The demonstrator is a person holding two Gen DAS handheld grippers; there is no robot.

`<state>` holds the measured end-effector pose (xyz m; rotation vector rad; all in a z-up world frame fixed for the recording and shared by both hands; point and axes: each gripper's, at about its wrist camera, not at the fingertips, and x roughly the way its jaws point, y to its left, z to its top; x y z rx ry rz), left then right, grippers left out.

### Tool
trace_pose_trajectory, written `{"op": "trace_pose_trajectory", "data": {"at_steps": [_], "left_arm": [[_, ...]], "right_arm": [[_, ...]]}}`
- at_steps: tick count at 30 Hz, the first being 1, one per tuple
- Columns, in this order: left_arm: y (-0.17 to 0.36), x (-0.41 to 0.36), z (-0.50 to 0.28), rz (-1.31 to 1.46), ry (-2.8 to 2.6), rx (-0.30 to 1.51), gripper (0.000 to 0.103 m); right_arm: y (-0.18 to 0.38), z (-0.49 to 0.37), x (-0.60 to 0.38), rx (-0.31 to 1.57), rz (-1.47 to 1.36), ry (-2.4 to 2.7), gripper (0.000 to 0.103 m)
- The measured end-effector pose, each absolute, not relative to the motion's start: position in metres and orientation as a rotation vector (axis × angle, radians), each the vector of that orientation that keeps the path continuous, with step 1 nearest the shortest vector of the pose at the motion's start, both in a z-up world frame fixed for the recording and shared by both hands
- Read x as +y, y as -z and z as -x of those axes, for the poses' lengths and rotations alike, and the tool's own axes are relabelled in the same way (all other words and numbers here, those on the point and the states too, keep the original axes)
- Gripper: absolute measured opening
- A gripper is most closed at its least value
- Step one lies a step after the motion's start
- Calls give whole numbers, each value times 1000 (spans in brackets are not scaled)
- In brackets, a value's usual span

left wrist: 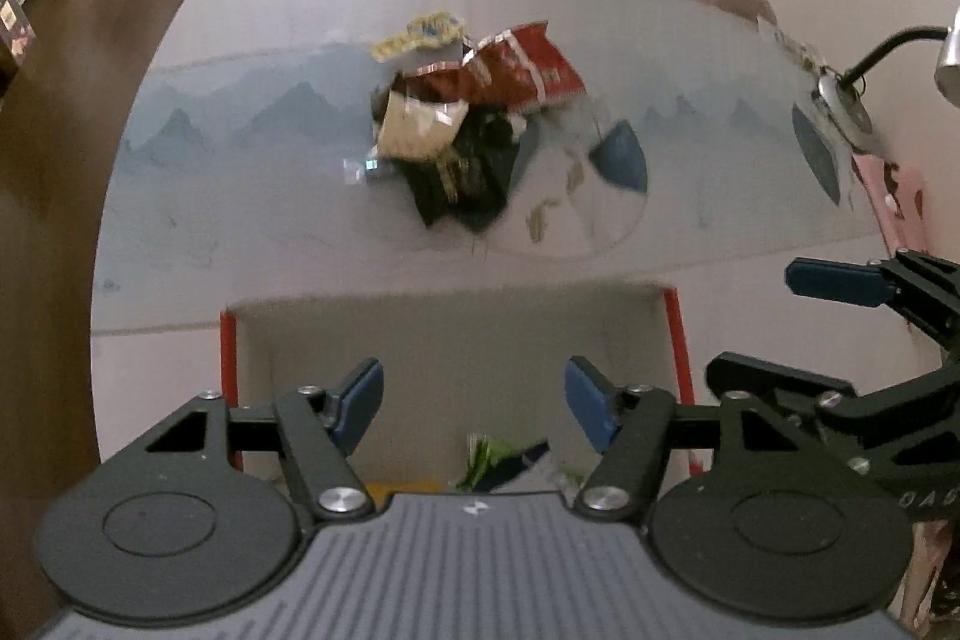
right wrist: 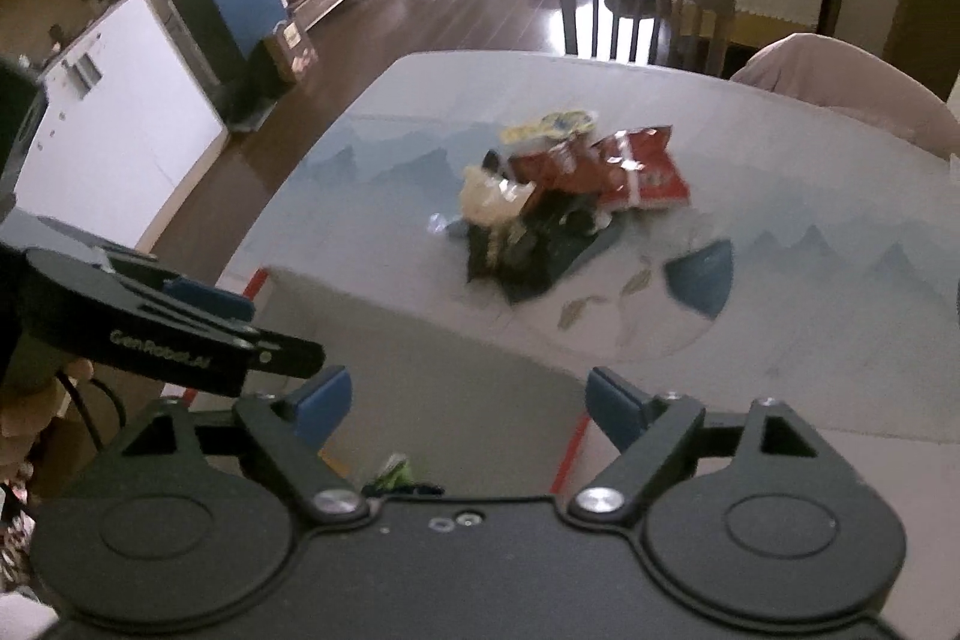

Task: Organize snacks
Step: 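Carry both packets into the box and open both tools to release them, then move both tools back toward the remaining snack pile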

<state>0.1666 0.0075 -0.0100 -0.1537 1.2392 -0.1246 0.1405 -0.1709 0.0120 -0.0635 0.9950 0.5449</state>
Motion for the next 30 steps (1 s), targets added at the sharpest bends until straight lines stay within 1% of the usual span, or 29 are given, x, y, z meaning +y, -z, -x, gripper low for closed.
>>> {"op": "trace_pose_trajectory", "data": {"at_steps": [2, 4, 6, 7, 13, 19, 26, 30], "left_arm": [[6, 6, -176, 158, 119, 1226, 71], [3, 4, -185, 157, 117, 1208, 72], [1, 3, -195, 155, 105, 1189, 77], [1, 2, -200, 156, 98, 1179, 79], [3, 7, -242, 204, 48, 1162, 80], [22, 7, -285, 225, 8, 1228, 80], [37, -27, -329, 177, 39, 1265, 80], [55, -45, -356, 192, 41, 1281, 80]], "right_arm": [[-16, -151, -177, 986, 46, -534, 95], [-19, -161, -182, 978, 33, -529, 97], [-20, -172, -187, 976, 27, -522, 98], [-20, -178, -189, 974, 27, -520, 98], [-12, -224, -198, 976, 45, -500, 98], [8, -270, -198, 1019, 65, -502, 98], [22, -318, -218, 1052, 115, -499, 98], [30, -353, -237, 1067, 122, -468, 97]]}}
